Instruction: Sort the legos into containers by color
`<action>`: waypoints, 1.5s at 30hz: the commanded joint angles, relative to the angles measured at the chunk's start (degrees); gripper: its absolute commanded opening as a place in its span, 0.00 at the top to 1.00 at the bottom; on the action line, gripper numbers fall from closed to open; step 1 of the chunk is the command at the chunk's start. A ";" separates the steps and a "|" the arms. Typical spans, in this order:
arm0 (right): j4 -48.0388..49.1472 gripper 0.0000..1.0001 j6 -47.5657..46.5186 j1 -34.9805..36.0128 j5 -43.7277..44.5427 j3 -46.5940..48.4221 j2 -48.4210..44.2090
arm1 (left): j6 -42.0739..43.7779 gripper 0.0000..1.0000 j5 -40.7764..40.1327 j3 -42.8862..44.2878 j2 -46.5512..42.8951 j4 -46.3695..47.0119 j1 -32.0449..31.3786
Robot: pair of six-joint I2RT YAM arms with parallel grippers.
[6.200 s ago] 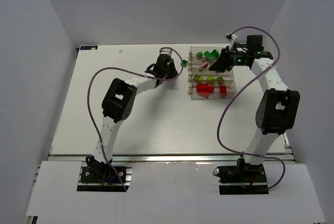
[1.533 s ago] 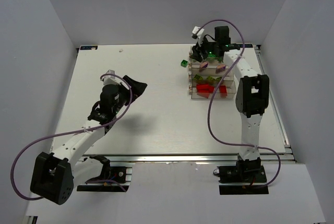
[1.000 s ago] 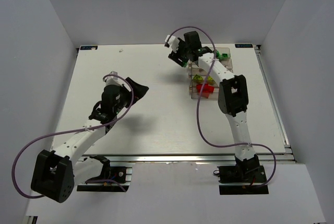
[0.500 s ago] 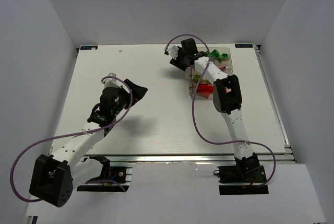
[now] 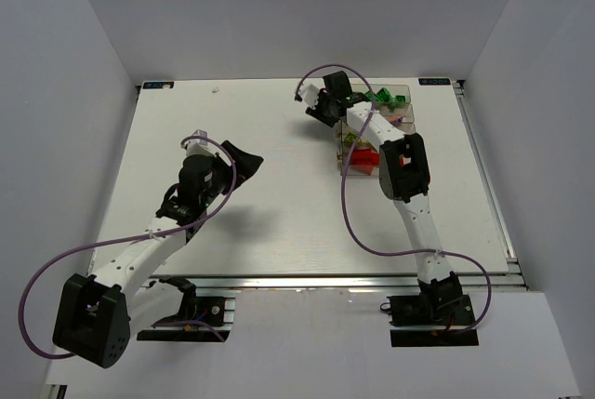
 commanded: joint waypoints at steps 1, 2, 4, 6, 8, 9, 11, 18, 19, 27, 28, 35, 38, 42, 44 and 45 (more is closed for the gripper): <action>-1.15 0.58 -0.57 -0.32 -0.43 2.54 0.94 | 0.55 0.02 -0.66 0.58 -0.31 -0.24 0.23; -1.24 0.58 -0.57 -0.32 -0.34 2.46 1.03 | 0.55 0.02 -0.66 0.58 -0.22 -0.24 0.23; -1.59 0.61 -0.66 -0.32 -0.43 2.54 1.30 | 0.64 0.02 -0.66 0.67 -0.22 -0.24 0.23; -2.02 0.63 -0.66 -0.41 -0.51 2.46 1.30 | 0.64 0.02 -0.66 0.67 -0.22 -0.24 0.23; -2.29 0.66 -0.57 -0.41 -0.95 2.54 1.21 | 0.64 0.02 -0.66 0.58 -0.13 -0.16 0.23; -2.73 0.68 -0.66 -0.41 -1.21 2.54 1.21 | 0.64 0.02 -0.66 0.58 -0.31 -0.07 0.23; -3.08 0.72 -0.74 -0.41 -1.48 2.46 1.12 | 0.64 0.02 -0.66 0.67 -0.13 0.02 0.23; -4.75 0.81 -1.01 -0.41 -3.59 2.02 0.42 | 0.64 0.02 -0.66 0.75 -0.13 0.02 0.23; -4.93 0.82 -1.01 -0.41 -3.85 1.93 0.33 | 0.64 0.02 -0.66 0.75 -0.22 0.02 0.23; -7.04 0.86 -1.88 -0.23 -10.52 -4.91 -5.37 | 0.73 0.02 -0.66 0.58 -0.57 0.02 0.23; -7.04 0.86 -2.06 -0.14 -11.23 -7.36 -6.25 | 0.73 0.02 -0.66 0.58 -0.66 0.02 0.23; -5.02 0.88 -1.10 1.61 -17.73 -20.47 -18.36 | 0.73 0.02 -0.58 0.49 -0.83 0.20 0.23; -3.61 0.83 -0.13 2.75 -20.11 -25.13 -23.04 | 0.73 0.02 -0.66 0.49 -1.18 0.02 0.23; -3.34 0.65 2.24 3.46 -21.17 -25.67 -25.16 | 0.64 0.02 -0.66 0.31 -1.71 -0.24 0.23; -4.66 0.60 3.12 3.55 -21.17 -23.83 -24.72 | 0.64 0.02 -2.40 0.31 -2.15 -0.51 0.23; -5.27 0.59 3.38 3.55 -21.26 -23.30 -24.55 | 0.64 0.02 -2.51 0.23 -2.33 -0.77 0.23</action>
